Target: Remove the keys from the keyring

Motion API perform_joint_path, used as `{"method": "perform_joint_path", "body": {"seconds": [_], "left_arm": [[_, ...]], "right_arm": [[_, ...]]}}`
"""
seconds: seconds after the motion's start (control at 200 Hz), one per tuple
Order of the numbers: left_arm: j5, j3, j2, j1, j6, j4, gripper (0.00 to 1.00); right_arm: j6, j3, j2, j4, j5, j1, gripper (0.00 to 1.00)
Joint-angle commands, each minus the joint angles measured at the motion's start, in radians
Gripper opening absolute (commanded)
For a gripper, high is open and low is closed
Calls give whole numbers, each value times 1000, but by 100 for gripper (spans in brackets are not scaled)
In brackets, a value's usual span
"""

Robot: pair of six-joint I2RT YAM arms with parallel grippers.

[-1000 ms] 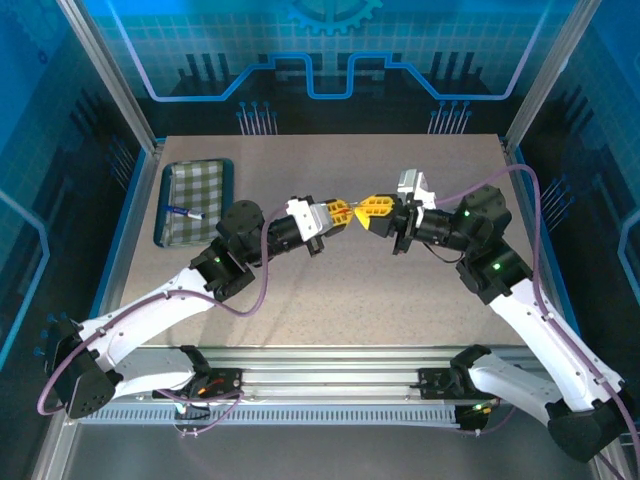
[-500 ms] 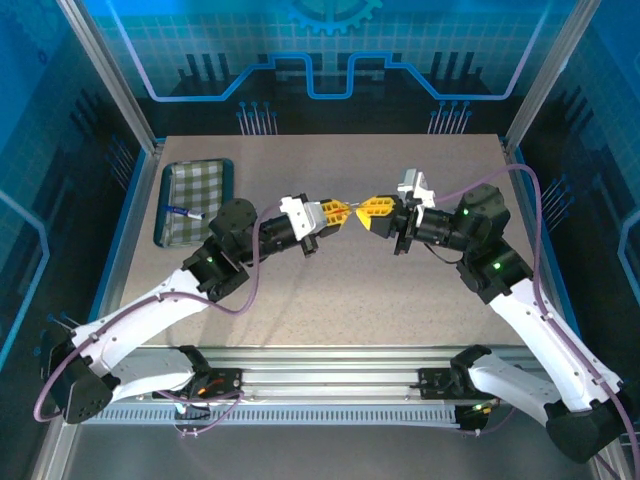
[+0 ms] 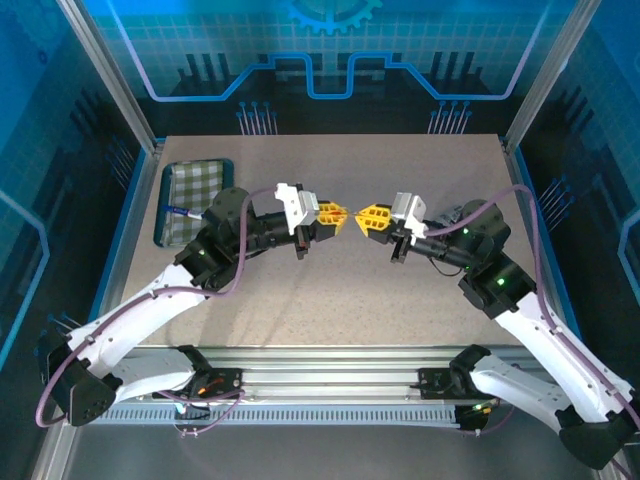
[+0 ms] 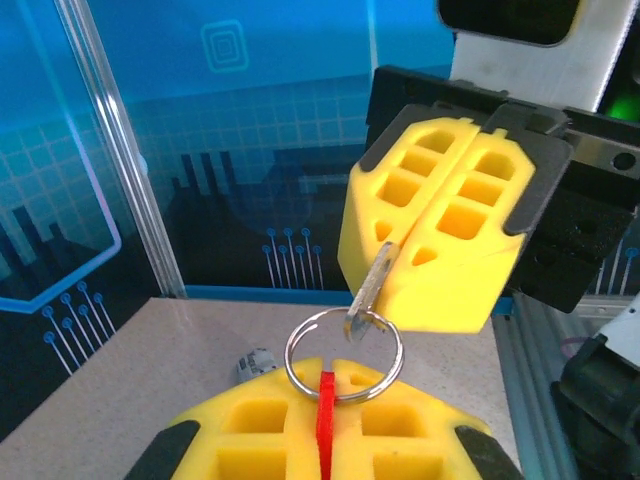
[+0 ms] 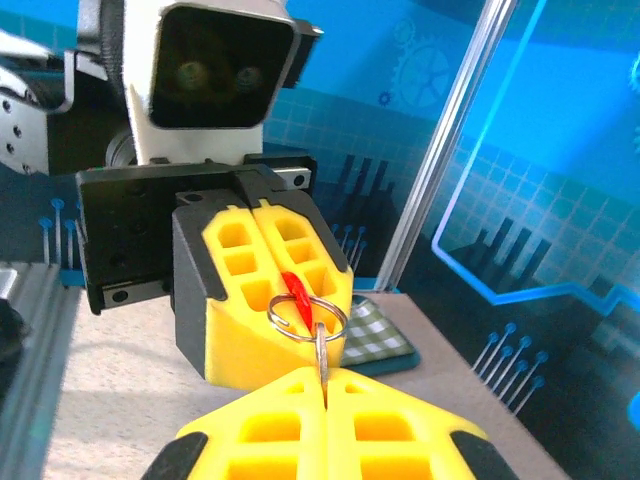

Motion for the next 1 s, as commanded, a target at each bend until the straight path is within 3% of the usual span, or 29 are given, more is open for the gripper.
{"method": "perform_joint_path", "body": {"seconds": [0.0,0.325,0.996], "left_arm": [[31,49,-13,30,-59,-37,0],[83,74,-16,53,-101,-82,0],[39,136,-3,57,-65,-238,0]], "right_arm": [[-159,-8,-33,-5,150,45,0],[-372,-54,-62,22,287,166,0],[-753,-22,5,35,592,450,0]]}}
